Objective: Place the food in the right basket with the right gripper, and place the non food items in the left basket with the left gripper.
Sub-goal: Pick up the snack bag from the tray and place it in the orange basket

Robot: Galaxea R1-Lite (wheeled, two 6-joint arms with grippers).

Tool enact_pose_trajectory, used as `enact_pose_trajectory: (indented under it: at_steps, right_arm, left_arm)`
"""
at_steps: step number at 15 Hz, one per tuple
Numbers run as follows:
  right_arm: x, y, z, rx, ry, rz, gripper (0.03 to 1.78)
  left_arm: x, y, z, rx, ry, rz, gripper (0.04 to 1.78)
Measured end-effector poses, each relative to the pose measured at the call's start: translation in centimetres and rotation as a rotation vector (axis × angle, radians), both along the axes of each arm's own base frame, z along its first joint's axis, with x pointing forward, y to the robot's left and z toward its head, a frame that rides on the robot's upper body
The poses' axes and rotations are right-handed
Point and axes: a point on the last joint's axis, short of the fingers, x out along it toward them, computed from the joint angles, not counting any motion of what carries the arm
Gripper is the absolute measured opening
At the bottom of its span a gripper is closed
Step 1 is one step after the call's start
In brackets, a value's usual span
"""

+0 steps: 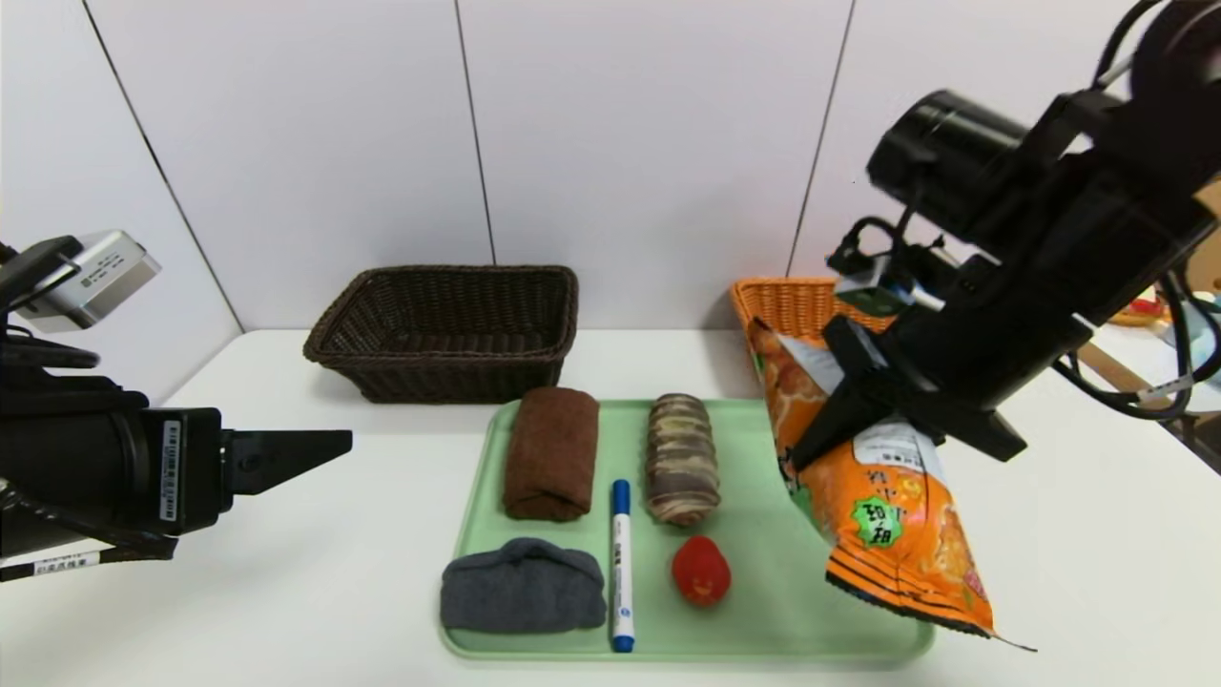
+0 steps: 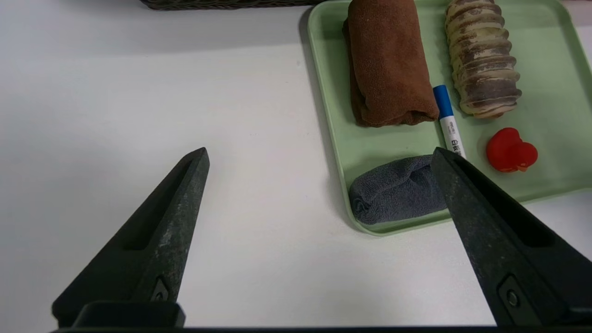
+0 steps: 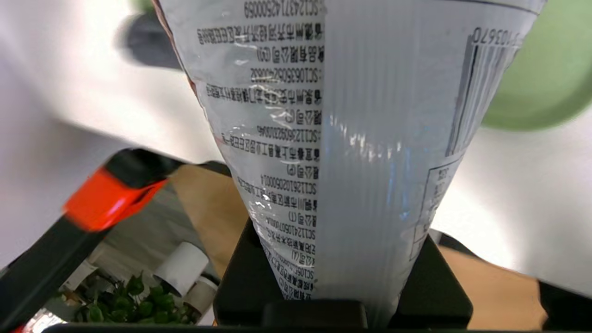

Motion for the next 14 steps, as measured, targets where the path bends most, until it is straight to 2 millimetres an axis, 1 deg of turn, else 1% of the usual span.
enact_pose_trajectory:
  at_steps: [2,4,5,7,9,14]
  right_arm:
    - [-0.9,-0.8,2.8,0.086,-0.188,-0.014,0.44]
    - [-0.6,-1.5,5.1,0.118,-0.416,-0.092,0.44]
    - [0.2,-2.0,6.0,0.122,-0.523,-0.160,0.44]
    - [2.9,-3.8,6.8,0.130,-0.676,-0.340,0.44]
    - [5.9,-5.8,6.2,0.149,-0.700,-0.498,0.44]
    - [12.7,-10.8,1.5,0.111,-0.585,-0.911,0.44]
  left_arm:
    - [-0.1,0.0,0.0,0.000,-0.001,0.000,1.69]
    - [-0.1,0.0,0.1,-0.001,-0.005,-0.001,1.69]
    - [-0.1,0.0,0.1,-0.001,-0.006,-0.002,1.69]
    - [-0.1,0.0,0.1,-0.001,-0.006,-0.001,1.69]
    - [0.0,0.0,0.1,-0.002,-0.010,0.000,1.69]
    - [0.1,0.0,0.0,-0.002,-0.009,0.001,1.69]
